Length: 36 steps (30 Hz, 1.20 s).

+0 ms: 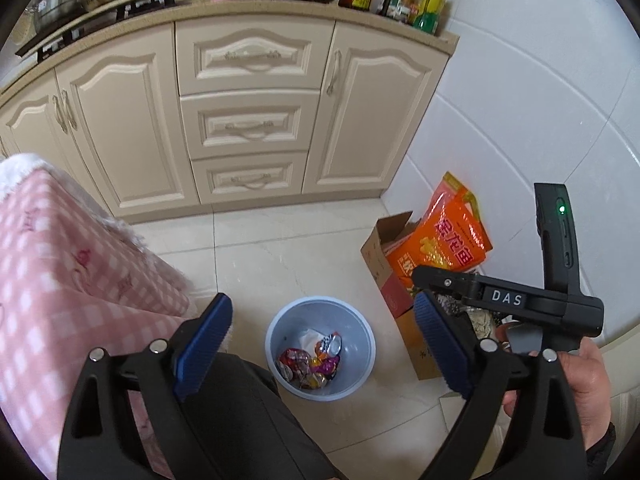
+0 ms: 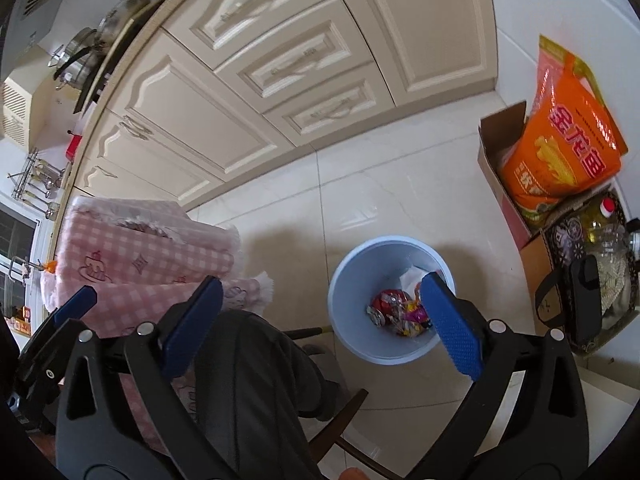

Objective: Collect trash
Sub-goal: 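Move both open tools back over the table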

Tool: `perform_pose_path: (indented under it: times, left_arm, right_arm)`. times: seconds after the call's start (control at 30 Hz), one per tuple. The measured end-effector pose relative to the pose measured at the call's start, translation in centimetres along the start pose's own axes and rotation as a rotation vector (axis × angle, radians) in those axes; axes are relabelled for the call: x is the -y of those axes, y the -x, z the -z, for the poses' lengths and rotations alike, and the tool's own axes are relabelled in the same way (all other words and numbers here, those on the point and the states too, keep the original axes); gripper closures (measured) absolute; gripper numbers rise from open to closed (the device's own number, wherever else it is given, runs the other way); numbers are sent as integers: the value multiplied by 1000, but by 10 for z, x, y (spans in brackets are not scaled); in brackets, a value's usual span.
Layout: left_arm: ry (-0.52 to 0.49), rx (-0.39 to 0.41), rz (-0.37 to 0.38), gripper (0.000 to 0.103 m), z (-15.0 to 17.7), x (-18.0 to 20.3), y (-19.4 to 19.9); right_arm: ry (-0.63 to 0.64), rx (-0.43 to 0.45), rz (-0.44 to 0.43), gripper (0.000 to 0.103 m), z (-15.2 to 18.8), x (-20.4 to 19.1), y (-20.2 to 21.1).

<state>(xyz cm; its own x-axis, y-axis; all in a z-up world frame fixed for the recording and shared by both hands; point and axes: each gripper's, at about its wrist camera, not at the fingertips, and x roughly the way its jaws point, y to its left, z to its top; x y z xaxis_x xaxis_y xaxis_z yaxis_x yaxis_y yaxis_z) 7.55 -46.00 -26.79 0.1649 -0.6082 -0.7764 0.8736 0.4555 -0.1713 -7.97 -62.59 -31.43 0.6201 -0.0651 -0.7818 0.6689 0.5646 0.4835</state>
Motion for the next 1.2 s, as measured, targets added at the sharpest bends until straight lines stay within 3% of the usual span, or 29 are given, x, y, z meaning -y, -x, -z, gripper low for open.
perform_pose_path:
  times: [0.2,0.53,0.7,0.97,1.1,1.2]
  left_arm:
    - [-2,101,-20,13,-8,-11,50]
    - [56,278,-103,11,-13,-66,143]
    - [92,364,-179,9,-7,-106,193]
    - [189,466,-363,8,19,-192,269]
    - [249,484,-438,7,39,-237,295]
    - [285,454,-491,7,52,-276,303]
  right_arm:
    - [82,51,-30,6,-10,-47,21]
    - [311,127,-122,6,-20,-182,52]
    - [417,163,-186,6,-18,-257,64]
    - [600,171,-267,6,10,-374,58]
    - [697,150,-291,6,31,-430,41]
    - [761,107,-290,6,48,-468,16]
